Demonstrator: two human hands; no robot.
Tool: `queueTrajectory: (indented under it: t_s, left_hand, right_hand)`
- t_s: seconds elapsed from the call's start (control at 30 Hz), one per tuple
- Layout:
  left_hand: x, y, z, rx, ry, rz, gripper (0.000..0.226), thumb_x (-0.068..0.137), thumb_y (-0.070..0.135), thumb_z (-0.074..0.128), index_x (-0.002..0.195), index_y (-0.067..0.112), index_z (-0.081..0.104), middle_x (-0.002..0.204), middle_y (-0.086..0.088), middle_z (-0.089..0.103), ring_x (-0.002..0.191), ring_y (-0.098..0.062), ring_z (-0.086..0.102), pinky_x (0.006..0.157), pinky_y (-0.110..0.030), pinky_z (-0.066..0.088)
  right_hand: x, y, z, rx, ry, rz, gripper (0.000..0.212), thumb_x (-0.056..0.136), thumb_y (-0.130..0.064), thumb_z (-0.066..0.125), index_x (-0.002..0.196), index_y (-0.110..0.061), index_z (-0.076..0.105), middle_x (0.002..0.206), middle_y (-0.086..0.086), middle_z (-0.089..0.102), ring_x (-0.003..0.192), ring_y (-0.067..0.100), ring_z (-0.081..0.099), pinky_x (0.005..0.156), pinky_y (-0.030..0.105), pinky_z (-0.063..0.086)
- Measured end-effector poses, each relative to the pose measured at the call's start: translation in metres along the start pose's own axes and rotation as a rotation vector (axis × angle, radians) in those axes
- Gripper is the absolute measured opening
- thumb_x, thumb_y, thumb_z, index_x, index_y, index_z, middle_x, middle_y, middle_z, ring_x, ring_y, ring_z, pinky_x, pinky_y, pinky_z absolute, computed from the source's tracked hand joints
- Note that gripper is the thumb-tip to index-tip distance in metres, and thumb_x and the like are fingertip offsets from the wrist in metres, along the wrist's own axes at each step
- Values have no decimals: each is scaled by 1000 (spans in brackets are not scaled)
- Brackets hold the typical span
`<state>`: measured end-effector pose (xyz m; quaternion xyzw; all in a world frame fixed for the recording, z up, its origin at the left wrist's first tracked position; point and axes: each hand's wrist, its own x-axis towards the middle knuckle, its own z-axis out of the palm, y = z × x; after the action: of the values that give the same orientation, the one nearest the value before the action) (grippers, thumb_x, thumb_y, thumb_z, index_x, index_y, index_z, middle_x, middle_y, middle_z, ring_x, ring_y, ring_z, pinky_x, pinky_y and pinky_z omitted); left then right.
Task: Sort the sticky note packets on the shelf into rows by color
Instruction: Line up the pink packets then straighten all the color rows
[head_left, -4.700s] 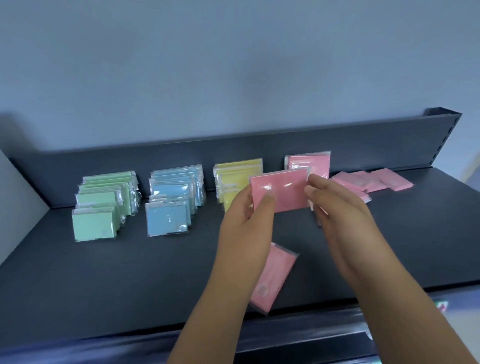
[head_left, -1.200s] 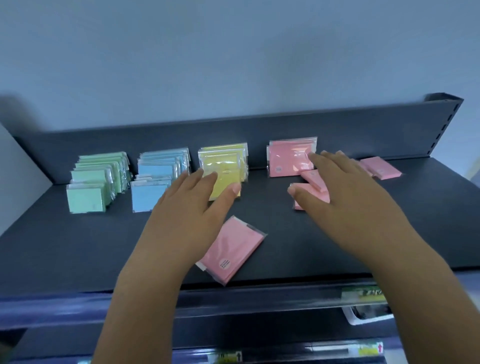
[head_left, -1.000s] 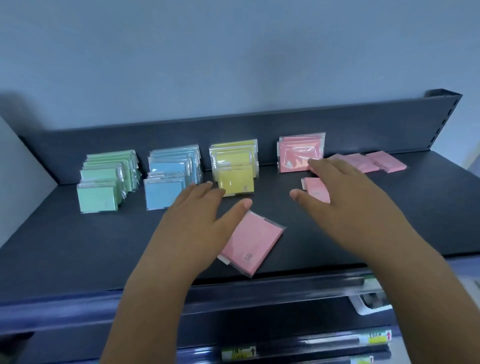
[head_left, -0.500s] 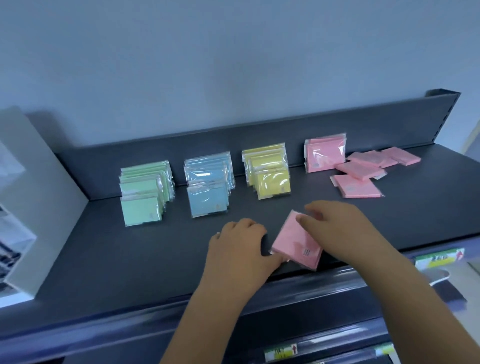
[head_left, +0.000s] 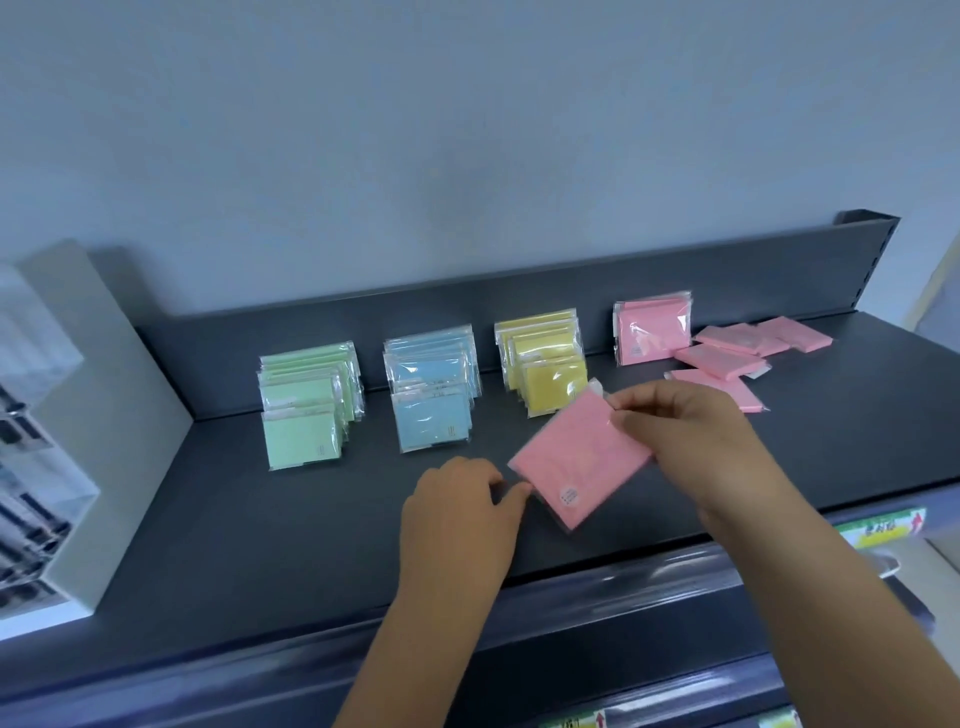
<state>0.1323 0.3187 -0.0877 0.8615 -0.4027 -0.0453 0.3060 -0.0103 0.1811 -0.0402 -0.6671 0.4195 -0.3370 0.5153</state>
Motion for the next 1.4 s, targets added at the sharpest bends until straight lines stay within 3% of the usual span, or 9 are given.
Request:
queueTrajectory:
  t_s: [0.27, 0.4, 0.53, 0.63, 0.73, 0.87, 1.07, 1.23, 1.4]
  left_hand:
    - [-7, 24, -7, -580, 131, -103, 14, 95, 23, 66, 94, 35, 72, 92, 22, 69, 86, 10, 61, 71, -15, 45]
    - [-9, 60, -4, -681, 113, -87, 16, 97, 29, 61, 106, 40, 70, 104, 23, 68, 92, 13, 60, 74, -11, 44]
    - [-11, 94, 11, -692, 135, -45, 23, 97, 31, 64, 114, 46, 69, 108, 24, 63, 99, 15, 56, 78, -7, 40]
    - [-14, 122, 29, -692, 127, -25, 27, 96, 33, 62, 103, 60, 62, 106, 28, 58, 102, 17, 53, 80, -5, 39]
    - [-13, 142, 50, -757, 176, -58, 20, 93, 36, 65, 109, 47, 69, 114, 18, 52, 102, 12, 58, 92, -18, 47]
    - [-12, 157, 64, -833, 194, -122, 16, 92, 40, 69, 93, 54, 61, 113, 19, 48, 97, 17, 56, 84, -13, 43]
    - [1, 159, 69, -759, 155, -146, 10, 95, 41, 64, 104, 44, 67, 111, 18, 49, 92, 20, 54, 82, -14, 44]
    - [27, 152, 69, -681, 140, -129, 17, 93, 45, 63, 104, 36, 71, 112, 11, 56, 89, 7, 62, 75, -19, 44]
    - [60, 159, 70, -625, 96, -58, 41, 81, 66, 59, 110, 39, 68, 115, 12, 63, 93, 3, 64, 78, -24, 48]
  right_hand:
    - [-5, 2, -6, 169, 128, -96, 18, 86, -5, 78, 88, -22, 82, 78, -16, 77, 65, -2, 66, 78, 24, 54]
    - [1, 2, -25, 25, 151, -134, 35, 89, -7, 73, 72, -37, 79, 78, -19, 76, 80, 16, 72, 77, 32, 57]
    - [13, 3, -56, -69, 101, -158, 41, 93, -5, 61, 77, -38, 81, 84, -8, 78, 87, 24, 74, 86, 40, 61]
    - [21, 7, -77, -229, 41, -219, 20, 95, -9, 55, 102, -10, 73, 100, 9, 73, 92, 27, 67, 84, 38, 55]
    - [25, 14, -90, -248, -85, -221, 16, 94, -15, 56, 102, -15, 70, 100, -1, 71, 96, 21, 64, 88, 37, 51]
    - [30, 18, -106, -207, -147, -174, 26, 93, -18, 56, 107, -32, 73, 107, -18, 74, 105, 2, 66, 94, 35, 53]
    - [42, 15, -107, -167, -206, -177, 28, 92, -11, 60, 96, -34, 75, 92, -22, 73, 84, -5, 65, 71, 20, 45]
    - [65, 13, -101, -167, -199, -121, 14, 91, -18, 65, 82, -27, 69, 78, -18, 65, 82, 6, 62, 73, 26, 45]
    - [93, 2, -107, -166, -204, -83, 7, 94, -23, 66, 98, -24, 71, 102, -9, 71, 102, 12, 67, 77, 23, 49]
